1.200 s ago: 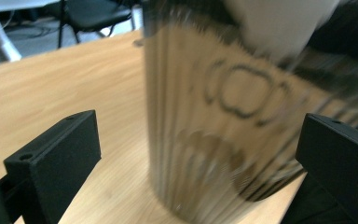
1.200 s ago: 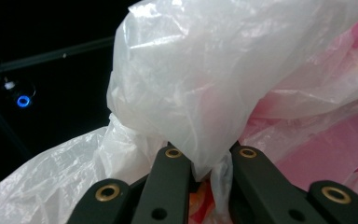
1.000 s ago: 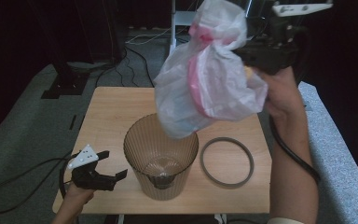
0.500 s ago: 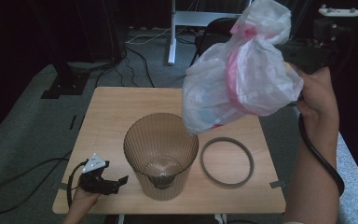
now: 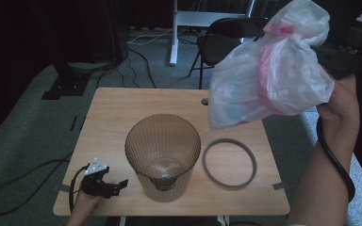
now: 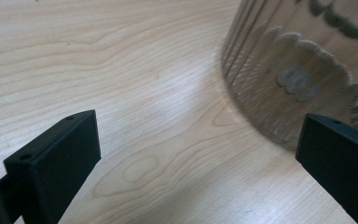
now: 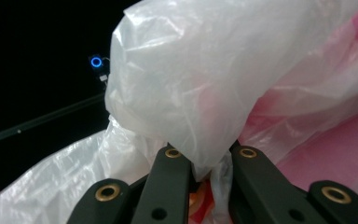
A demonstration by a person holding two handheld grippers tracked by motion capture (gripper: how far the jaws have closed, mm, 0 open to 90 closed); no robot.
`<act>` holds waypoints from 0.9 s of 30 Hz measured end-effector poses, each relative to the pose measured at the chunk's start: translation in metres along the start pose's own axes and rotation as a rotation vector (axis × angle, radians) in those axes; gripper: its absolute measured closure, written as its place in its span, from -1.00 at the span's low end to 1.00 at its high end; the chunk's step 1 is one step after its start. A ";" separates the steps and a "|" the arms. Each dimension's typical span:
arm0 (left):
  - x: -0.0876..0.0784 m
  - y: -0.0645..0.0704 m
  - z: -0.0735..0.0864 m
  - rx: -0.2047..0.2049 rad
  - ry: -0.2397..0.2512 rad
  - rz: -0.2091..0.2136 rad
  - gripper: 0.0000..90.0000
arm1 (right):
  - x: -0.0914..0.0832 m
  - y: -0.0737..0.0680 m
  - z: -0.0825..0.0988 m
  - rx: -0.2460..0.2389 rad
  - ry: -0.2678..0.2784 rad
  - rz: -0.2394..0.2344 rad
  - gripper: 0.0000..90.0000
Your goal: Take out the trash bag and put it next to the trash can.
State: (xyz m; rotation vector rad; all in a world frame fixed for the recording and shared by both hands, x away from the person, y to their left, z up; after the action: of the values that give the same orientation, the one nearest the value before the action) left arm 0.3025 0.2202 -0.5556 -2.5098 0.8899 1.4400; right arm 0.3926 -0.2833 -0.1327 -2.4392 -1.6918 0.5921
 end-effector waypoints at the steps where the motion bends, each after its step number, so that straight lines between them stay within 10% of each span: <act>1: 0.001 -0.002 0.001 -0.004 -0.007 -0.004 -1.00 | 0.001 0.003 0.002 0.008 -0.012 0.018 0.97; 17: 0.009 -0.013 0.009 -0.022 -0.017 -0.046 -1.00 | 0.084 0.080 0.074 0.141 -0.221 0.125 0.97; 27: 0.012 -0.013 0.012 -0.014 -0.019 -0.045 -1.00 | 0.152 0.102 0.098 0.180 -0.312 0.127 0.96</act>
State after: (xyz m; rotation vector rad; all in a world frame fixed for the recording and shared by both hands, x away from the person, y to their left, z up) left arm 0.3052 0.2303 -0.5739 -2.5050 0.8184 1.4582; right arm 0.4910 -0.1935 -0.2927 -2.4360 -1.5063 1.1406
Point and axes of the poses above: each handheld gripper's, and its own axes: x roughly forward along the jaws, z roughly out of its underside, y roughly to its right, the point moved 7 cm from there along x, roughly forward along the jaws, and after that the axes turned 15 degrees about -y, right-handed, at the moved point
